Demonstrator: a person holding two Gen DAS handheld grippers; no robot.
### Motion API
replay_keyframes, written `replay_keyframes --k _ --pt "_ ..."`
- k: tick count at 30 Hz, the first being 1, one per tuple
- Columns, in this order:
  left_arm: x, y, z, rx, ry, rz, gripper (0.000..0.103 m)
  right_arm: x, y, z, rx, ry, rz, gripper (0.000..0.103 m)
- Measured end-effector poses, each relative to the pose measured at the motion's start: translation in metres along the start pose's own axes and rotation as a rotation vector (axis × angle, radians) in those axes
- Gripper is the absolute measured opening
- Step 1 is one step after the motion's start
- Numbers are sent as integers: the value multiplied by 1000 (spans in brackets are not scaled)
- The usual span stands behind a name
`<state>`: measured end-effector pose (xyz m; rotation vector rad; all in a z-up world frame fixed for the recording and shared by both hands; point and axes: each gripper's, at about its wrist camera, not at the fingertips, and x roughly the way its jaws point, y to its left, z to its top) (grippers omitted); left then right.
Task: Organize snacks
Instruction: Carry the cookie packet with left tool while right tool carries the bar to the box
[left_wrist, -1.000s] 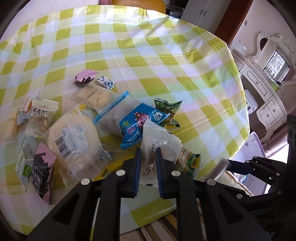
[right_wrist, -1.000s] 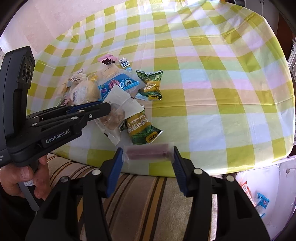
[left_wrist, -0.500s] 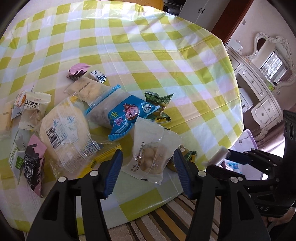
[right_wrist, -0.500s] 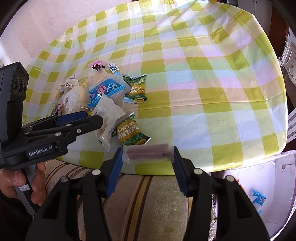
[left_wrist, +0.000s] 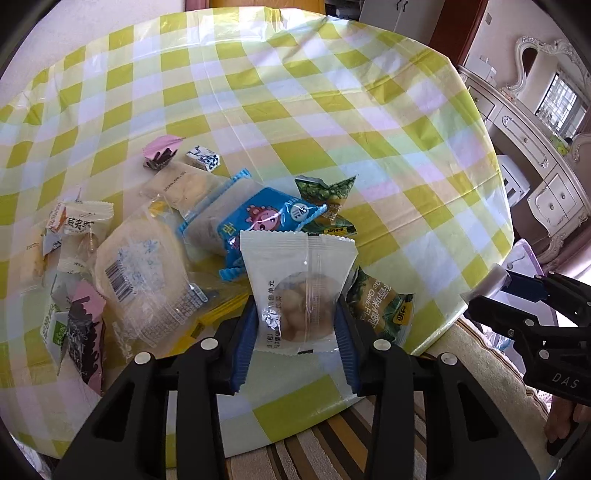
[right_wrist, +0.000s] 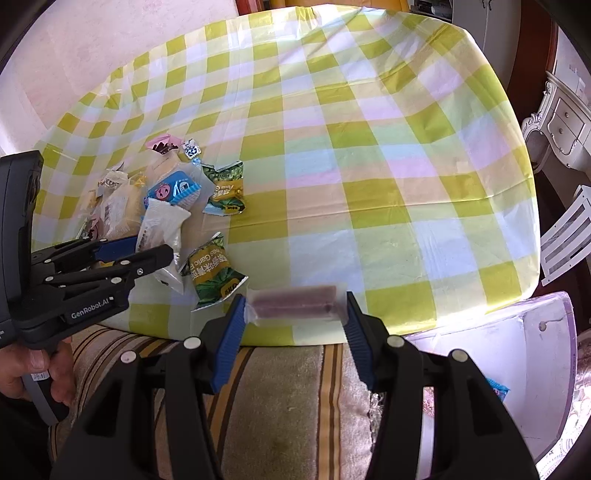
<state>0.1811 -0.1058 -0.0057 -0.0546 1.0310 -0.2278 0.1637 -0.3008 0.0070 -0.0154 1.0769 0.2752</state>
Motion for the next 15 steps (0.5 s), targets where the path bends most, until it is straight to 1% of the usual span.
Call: replay_keyframes --k 5,8,11,15 --pt "-18 5 0 -41 -64 15 39 -3 -10 -3 17 -7 -20 53" --pt "-29 2 2 -57 -99 3 39 -6 -17 -5 20 -20 -48 53" --pt "-39 -12 4 -47 -122 -44 39 -9 -28 -7 37 -27 -68 53" --pt "-41 -41 7 -26 -113 -156 39 -14 -52 -12 80 -36 -98 52"
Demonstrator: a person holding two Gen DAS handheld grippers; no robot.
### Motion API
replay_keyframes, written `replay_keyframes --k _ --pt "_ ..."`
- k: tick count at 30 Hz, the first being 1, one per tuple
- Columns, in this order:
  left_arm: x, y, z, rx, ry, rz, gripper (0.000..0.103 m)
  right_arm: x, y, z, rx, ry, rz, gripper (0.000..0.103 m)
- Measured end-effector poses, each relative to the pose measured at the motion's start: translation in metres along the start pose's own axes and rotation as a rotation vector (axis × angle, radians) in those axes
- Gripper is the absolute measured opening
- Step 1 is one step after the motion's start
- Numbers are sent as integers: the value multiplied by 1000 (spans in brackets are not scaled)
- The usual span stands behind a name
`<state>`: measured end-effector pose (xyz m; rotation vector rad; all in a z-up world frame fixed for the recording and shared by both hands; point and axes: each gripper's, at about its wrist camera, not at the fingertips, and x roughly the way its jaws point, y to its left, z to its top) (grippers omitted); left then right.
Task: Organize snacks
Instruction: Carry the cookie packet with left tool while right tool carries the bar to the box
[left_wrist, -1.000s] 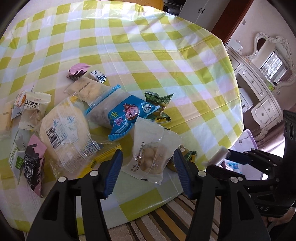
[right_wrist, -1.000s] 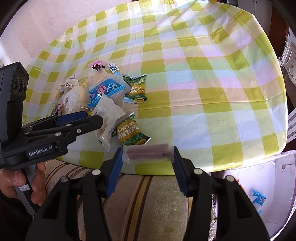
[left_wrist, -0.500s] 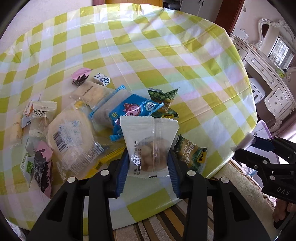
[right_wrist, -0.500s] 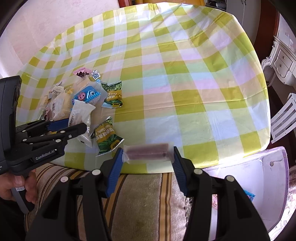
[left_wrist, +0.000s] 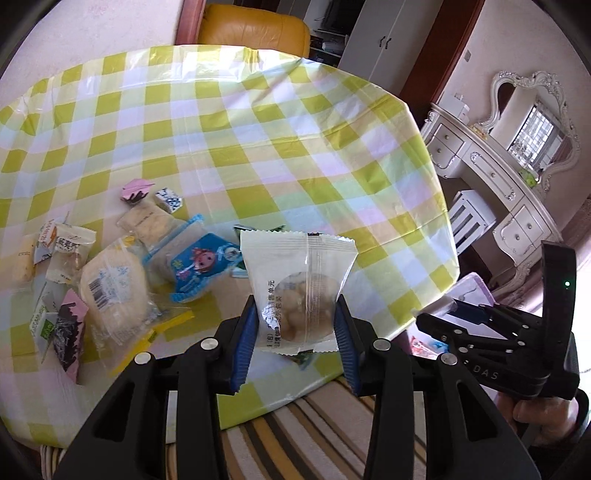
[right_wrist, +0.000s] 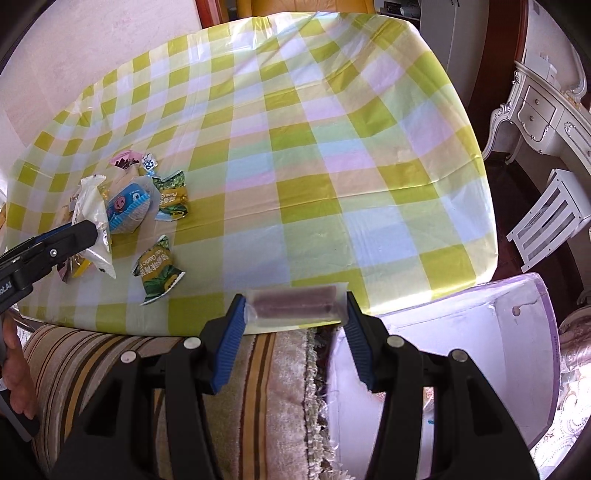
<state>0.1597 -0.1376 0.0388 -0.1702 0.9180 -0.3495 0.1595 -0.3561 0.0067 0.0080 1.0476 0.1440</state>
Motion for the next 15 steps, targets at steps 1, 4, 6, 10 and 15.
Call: replay_keyframes --k 1,4,6,10,15 --pt "3 -9 0 7 8 -26 39 -1 -7 -1 13 -2 -10 52" --pt "13 -36 -2 25 41 -109 39 -2 -31 -5 54 -4 -43 53" --pt "22 -55 -3 40 69 -157 39 -2 -48 -9 82 -1 -66 53" --pt "44 -92 -7 83 135 -235 39 -2 -82 -18 143 2 -113 53" --pt "74 -126 -18 108 241 -304 39 -3 -121 -29 216 6 -166 53"
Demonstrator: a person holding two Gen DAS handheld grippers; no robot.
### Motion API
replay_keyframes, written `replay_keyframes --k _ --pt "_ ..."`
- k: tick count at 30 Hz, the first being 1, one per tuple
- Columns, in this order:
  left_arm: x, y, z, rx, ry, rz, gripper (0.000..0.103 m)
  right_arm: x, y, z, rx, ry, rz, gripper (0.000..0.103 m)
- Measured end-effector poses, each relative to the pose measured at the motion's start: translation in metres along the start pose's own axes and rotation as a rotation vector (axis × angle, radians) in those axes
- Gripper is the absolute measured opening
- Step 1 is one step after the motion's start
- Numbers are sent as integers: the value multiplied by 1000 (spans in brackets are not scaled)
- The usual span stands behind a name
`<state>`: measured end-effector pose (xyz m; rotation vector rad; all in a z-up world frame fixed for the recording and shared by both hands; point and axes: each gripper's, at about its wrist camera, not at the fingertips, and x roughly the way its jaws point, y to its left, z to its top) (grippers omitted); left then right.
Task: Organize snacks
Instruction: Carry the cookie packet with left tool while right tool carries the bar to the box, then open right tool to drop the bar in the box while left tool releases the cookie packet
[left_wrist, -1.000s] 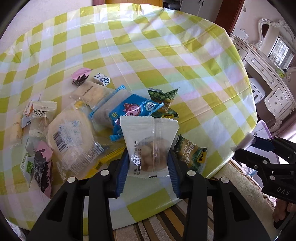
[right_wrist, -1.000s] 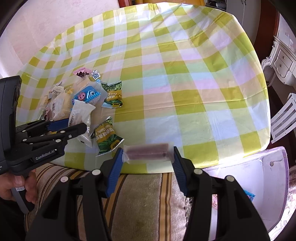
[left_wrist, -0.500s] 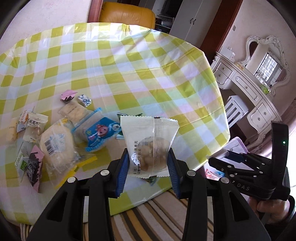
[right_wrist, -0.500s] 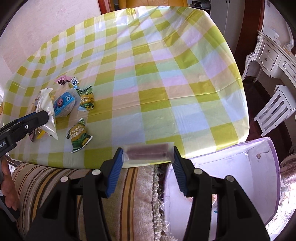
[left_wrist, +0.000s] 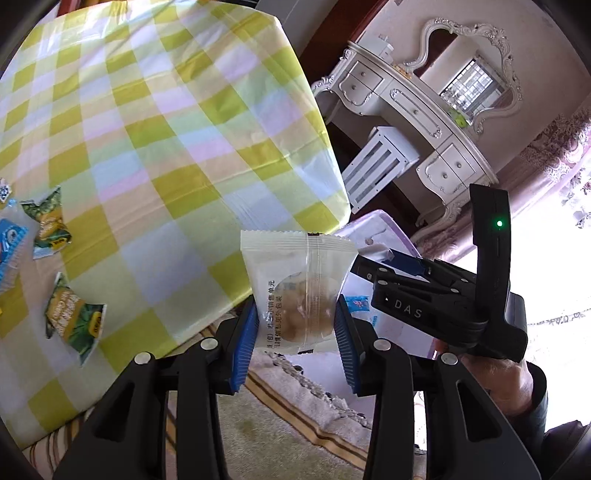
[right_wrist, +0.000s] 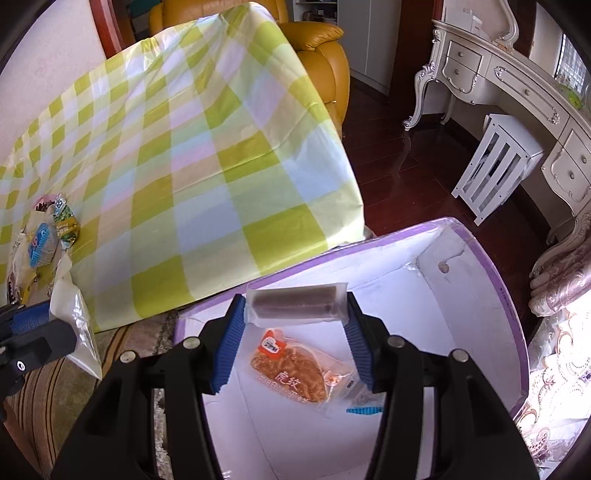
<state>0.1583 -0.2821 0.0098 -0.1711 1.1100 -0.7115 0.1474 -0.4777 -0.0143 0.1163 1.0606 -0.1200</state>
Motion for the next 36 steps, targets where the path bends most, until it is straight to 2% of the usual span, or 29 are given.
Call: replay_keyframes --k 6,13,16,18,26,32,36 --pt "31 -25 -3 30 93 -47 40 5 -33 -3 68 5 -35 54" --pt "54 -47 -14 85 206 -90 40 9 -43 -6 92 15 -48 58" --pt "60 -50 -17 98 238 -97 50 10 -43 -6 97 20 -44 65" --pt "58 -47 -16 86 230 -99 60 10 -42 -7 95 19 -41 72" --pt "44 -40 -12 70 178 -77 60 9 -32 -6 75 20 -37 75" --pt "21 -21 -9 20 97 -38 60 7 -18 -4 44 20 -35 75" --pt "-1 -4 -5 -7 23 12 60 4 -1 -3 16 21 4 76"
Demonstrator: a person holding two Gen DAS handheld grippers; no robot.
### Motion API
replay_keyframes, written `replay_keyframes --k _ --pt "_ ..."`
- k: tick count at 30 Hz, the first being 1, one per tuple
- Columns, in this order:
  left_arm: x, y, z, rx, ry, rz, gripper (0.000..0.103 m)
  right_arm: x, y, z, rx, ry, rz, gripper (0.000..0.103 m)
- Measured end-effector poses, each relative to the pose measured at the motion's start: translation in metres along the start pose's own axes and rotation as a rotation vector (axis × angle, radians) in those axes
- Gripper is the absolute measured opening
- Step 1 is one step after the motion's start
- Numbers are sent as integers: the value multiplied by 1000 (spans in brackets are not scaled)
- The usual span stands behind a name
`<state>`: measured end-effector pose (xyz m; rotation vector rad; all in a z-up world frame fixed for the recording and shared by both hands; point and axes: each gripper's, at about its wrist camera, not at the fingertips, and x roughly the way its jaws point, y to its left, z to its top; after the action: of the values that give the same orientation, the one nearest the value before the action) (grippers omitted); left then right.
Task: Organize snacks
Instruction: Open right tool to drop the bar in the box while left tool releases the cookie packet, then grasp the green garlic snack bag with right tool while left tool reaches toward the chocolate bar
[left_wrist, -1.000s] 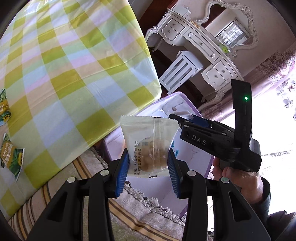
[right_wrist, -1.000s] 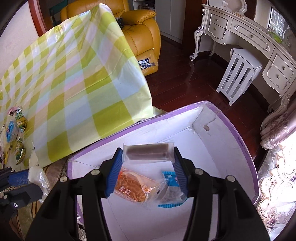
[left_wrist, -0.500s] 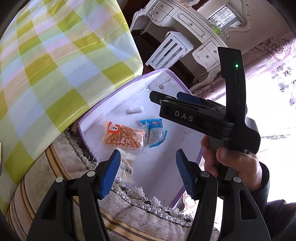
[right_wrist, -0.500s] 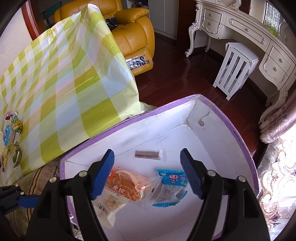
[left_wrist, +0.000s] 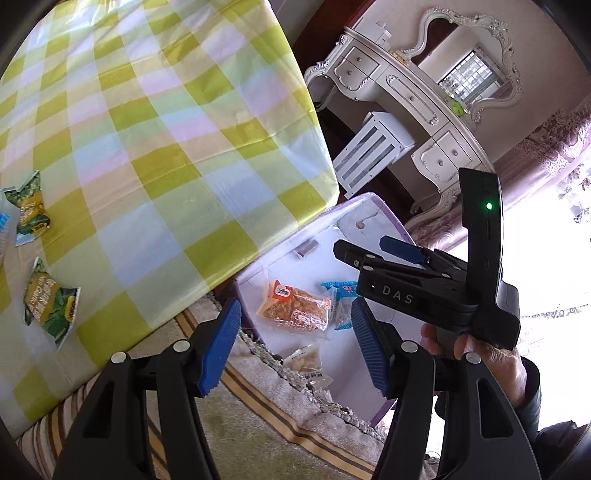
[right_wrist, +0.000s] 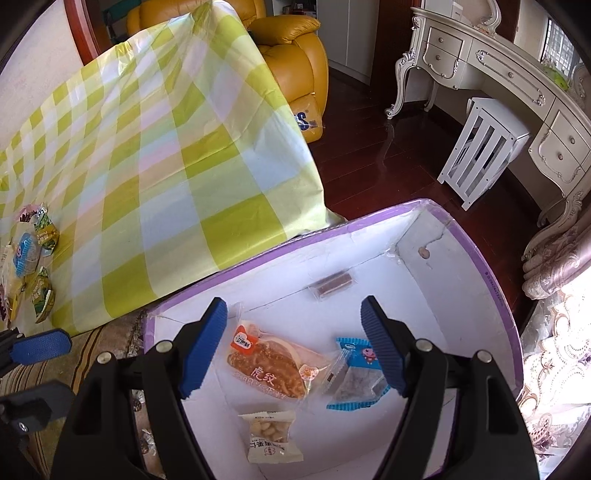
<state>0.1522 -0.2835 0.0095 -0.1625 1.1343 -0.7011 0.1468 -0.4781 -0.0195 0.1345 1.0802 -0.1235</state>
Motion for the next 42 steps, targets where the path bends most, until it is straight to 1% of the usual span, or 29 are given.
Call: replay_keyframes --k 4,9,12,16,20,23,26,29,32,34,37,39,42 --pt "-26 26 2 -43 -98 55 60 -5 26 1 -54 0 54 76" --pt "-68 71 -8 -140 -200 118 59 -9 61 3 -126 20 98 77" --pt "-94 100 -23 -200 -259 154 59 -11 83 2 -167 30 120 77" --pt "-134 142 -48 -300 -327 216 59 -17 115 1 -230 46 199 77" --pt "-169 183 -77 -386 -375 291 54 -18 148 -2 -289 63 231 77" --pt "-188 208 -93 -421 -378 340 50 -16 171 -4 -330 84 259 77" --pt "-196 224 -101 -431 -368 367 50 -12 194 -7 -379 99 271 77" --pt "-195 233 -100 -430 -342 378 47 -9 213 -8 -420 113 281 77" --pt "-193 240 -96 -419 -328 402 47 -6 230 -9 -456 121 285 77" --pt "-192 243 -92 -408 -322 440 47 -3 239 -9 -478 127 284 77" --pt "-187 252 -87 -399 -295 433 47 3 251 -9 -502 136 282 77" --pt "-182 257 -85 -398 -278 446 47 8 257 -8 -512 142 278 77" --pt "-176 263 -81 -391 -255 443 47 14 265 -6 -530 144 271 77"
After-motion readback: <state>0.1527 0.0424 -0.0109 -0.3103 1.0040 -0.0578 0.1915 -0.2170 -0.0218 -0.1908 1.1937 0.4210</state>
